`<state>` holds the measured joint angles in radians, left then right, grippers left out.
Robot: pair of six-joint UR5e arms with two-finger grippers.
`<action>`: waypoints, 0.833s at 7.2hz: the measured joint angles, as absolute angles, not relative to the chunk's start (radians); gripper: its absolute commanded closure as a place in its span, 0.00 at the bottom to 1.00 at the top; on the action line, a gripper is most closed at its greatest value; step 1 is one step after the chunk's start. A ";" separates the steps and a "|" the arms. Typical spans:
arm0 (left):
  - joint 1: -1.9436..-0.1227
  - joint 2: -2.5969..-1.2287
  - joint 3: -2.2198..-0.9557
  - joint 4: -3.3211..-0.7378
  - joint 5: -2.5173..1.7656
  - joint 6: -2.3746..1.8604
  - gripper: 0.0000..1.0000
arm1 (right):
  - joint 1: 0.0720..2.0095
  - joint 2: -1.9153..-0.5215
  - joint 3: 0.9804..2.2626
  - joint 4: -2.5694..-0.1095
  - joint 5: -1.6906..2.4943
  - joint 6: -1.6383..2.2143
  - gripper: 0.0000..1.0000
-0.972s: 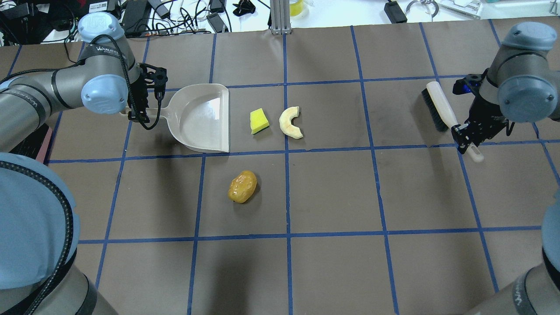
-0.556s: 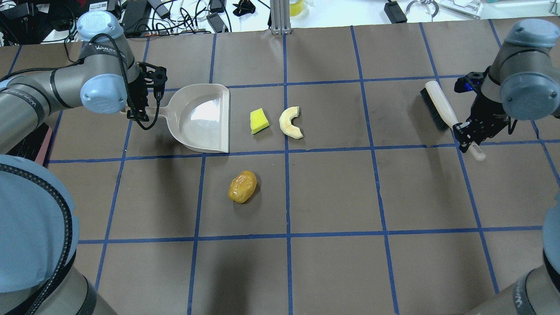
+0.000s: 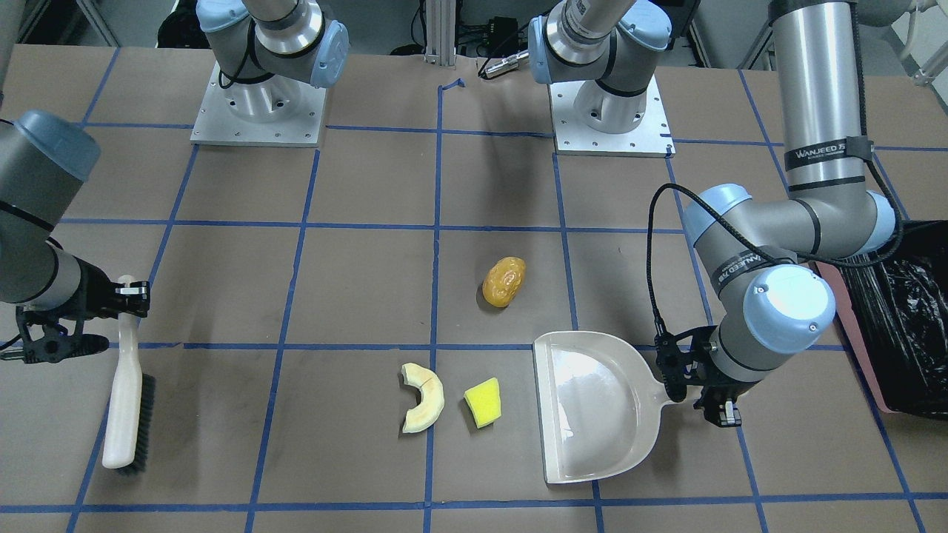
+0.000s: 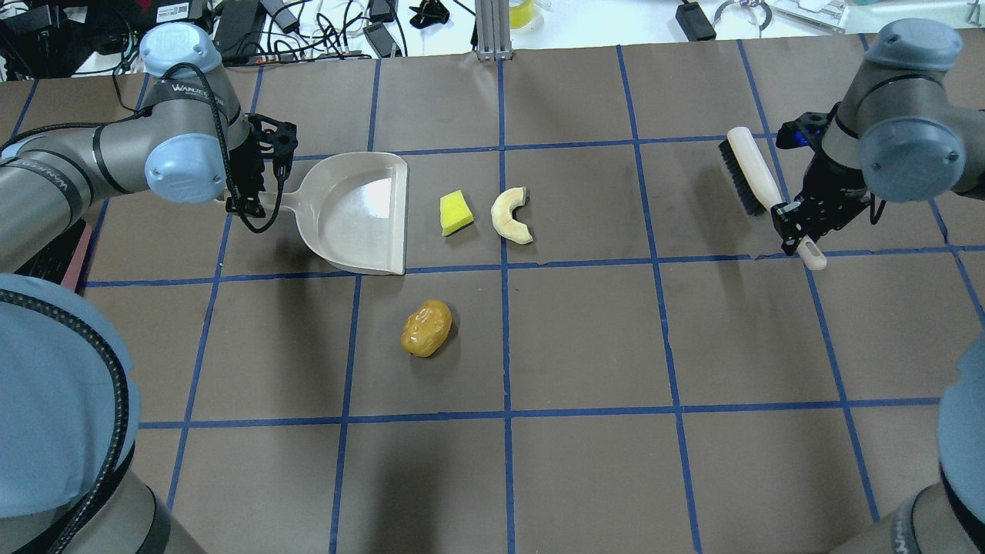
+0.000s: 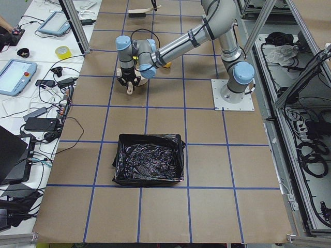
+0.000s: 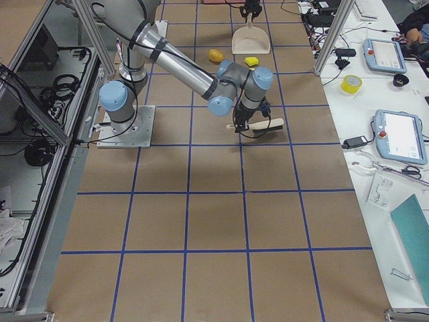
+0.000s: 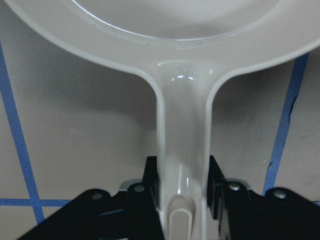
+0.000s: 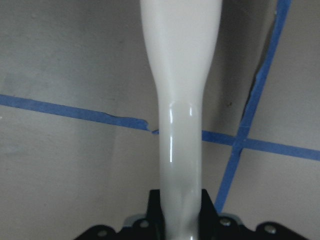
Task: Sweep and dump trash into bin
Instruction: 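Carry the brush with the right gripper toward the sponge and food pieces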
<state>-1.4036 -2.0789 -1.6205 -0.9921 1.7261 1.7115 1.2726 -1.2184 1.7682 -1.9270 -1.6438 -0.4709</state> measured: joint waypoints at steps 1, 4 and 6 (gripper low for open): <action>-1.404 -2.080 -1.621 -0.992 1.727 1.712 1.00 | 1.332 -1.223 1.768 -1.913 -1.637 -0.387 1.00; -1.404 -2.080 -1.623 -0.993 1.727 1.711 1.00 | 1.564 -1.253 1.767 -1.855 -1.565 -0.007 1.00; -1.404 -2.081 -1.624 -0.993 1.727 1.710 1.00 | 1.685 -1.250 1.768 -1.845 -1.510 0.182 1.00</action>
<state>-1.4036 -2.0810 -1.6240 -0.9932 1.7272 1.7100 1.6850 -1.2500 1.7675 -1.8446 -1.5105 0.1821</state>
